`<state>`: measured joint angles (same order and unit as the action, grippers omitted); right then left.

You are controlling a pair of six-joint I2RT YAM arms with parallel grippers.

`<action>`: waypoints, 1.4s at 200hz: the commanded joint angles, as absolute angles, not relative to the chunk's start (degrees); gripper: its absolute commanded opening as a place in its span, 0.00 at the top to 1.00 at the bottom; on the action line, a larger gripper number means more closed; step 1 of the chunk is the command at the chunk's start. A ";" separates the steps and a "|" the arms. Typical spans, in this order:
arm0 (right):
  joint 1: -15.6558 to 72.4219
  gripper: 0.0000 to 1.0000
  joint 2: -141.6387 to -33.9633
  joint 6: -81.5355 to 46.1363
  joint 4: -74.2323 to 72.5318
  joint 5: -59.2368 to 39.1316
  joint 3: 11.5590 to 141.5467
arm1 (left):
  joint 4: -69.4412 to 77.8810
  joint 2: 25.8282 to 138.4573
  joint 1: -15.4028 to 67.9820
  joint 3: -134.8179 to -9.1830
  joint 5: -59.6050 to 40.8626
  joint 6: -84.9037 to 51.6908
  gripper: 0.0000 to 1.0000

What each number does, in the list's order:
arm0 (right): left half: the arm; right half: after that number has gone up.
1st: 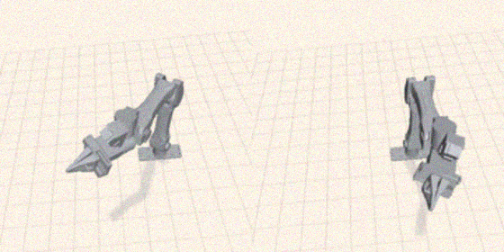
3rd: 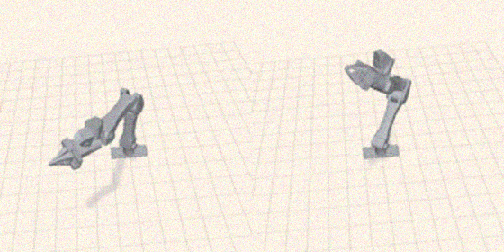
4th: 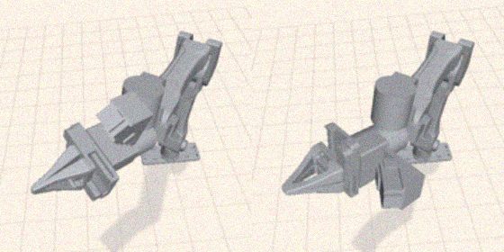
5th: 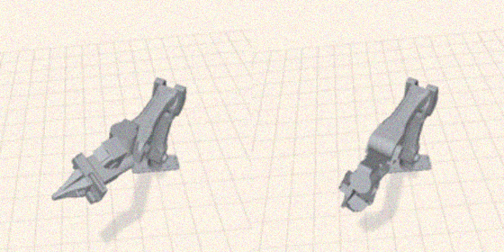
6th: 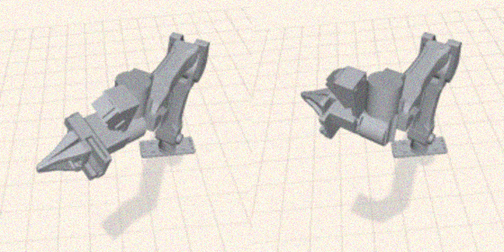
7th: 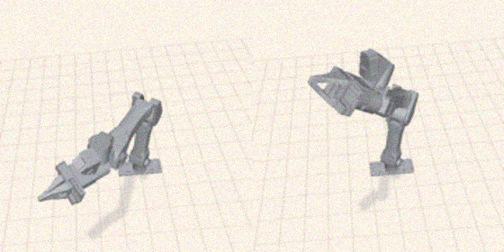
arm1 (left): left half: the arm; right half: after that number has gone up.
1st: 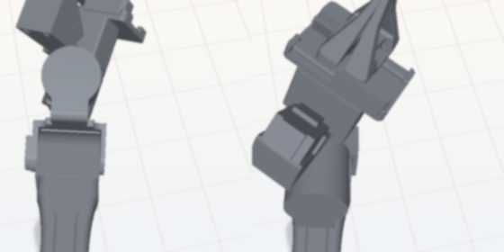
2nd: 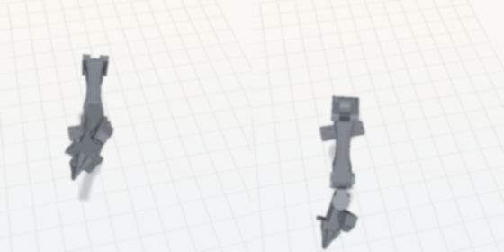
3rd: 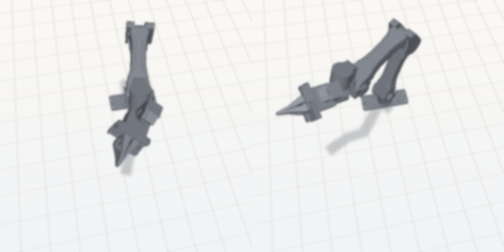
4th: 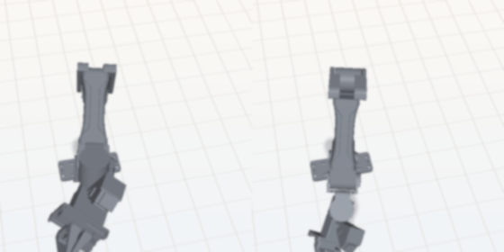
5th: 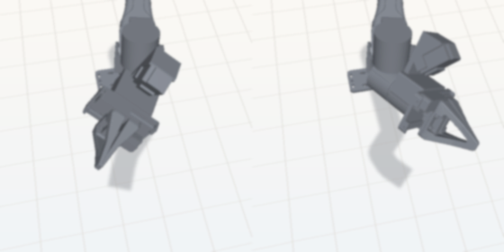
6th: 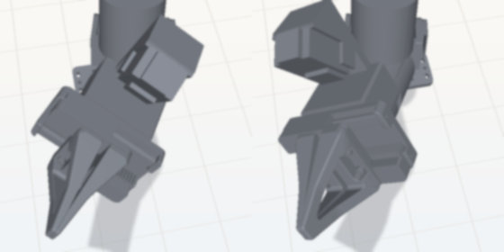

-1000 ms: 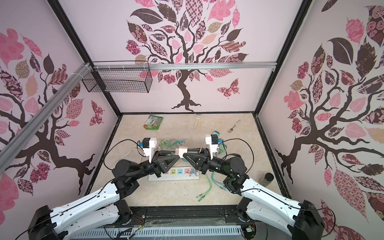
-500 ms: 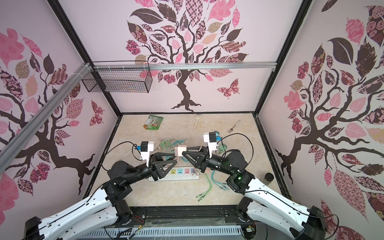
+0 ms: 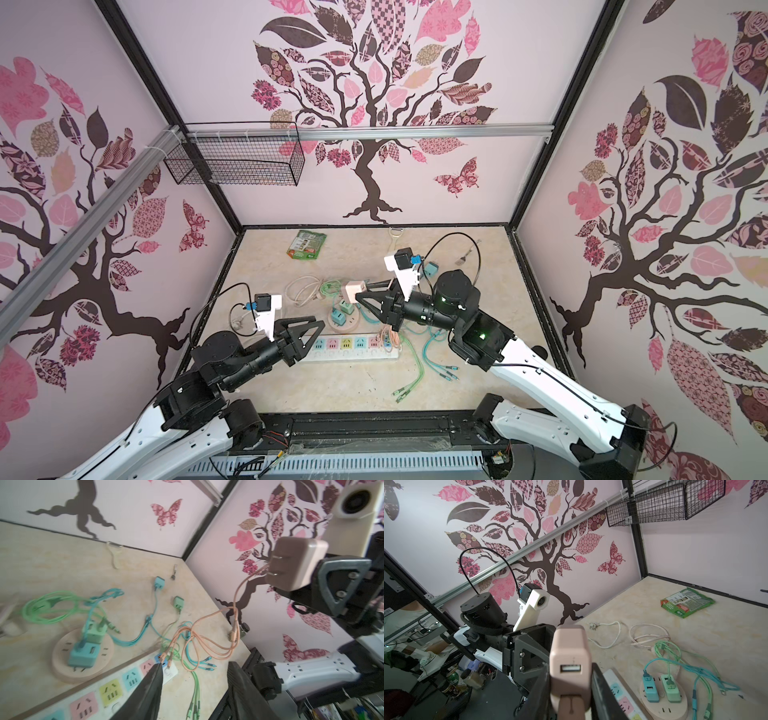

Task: Insert the plug
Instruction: 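Open and withdraw the left gripper while the right gripper keeps the pink charger, then swing the pink charger with the right gripper around toward the white power strip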

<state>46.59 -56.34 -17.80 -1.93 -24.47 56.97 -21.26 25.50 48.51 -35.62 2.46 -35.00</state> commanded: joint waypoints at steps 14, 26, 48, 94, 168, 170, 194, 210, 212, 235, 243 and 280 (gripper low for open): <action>46.80 0.80 -60.75 -8.85 11.40 -22.25 65.01 | -36.65 23.58 44.50 -36.61 9.31 -38.82 0.46; 46.76 0.79 -62.67 -6.62 14.17 -21.65 68.10 | -37.19 23.04 42.44 -35.10 8.80 -39.48 0.46; 46.76 0.78 -66.28 -4.04 17.00 -21.78 73.11 | -37.95 22.75 40.53 -32.28 9.31 -41.44 0.46; 46.74 0.77 -72.36 0.49 19.17 -20.09 81.21 | -40.82 22.68 40.33 -29.54 12.68 -43.92 0.46; 43.99 0.77 -80.24 3.10 20.83 -20.72 88.95 | -42.96 20.43 40.26 -27.35 16.85 -47.87 0.43; 43.96 0.77 -80.40 3.13 20.87 -20.74 88.93 | -42.91 20.40 40.26 -27.25 16.93 -47.94 0.43; 43.51 0.77 -81.86 3.54 21.78 -21.01 89.56 | -42.48 20.38 40.29 -26.26 17.38 -48.39 0.42; 43.25 0.78 -82.01 3.78 21.62 -21.27 89.55 | -42.39 20.47 40.25 -25.67 17.75 -48.90 0.41; 43.29 0.77 -82.07 3.78 21.58 -21.27 89.56 | -42.41 20.41 40.25 -25.62 17.82 -49.01 0.41; 43.10 0.77 -82.70 4.20 22.29 -21.58 91.70 | -42.78 20.02 40.20 -25.07 18.43 -49.59 0.40; 43.12 0.77 -83.17 4.47 22.98 -21.55 93.09 | -42.85 19.74 40.19 -24.89 18.63 -49.70 0.40; 43.08 0.77 -86.40 5.61 25.62 -21.96 100.85 | -43.06 18.92 40.17 -24.43 19.22 -50.27 0.39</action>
<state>43.35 -84.07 4.14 24.93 -20.88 94.41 -42.68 19.79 40.49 -25.80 18.02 -49.60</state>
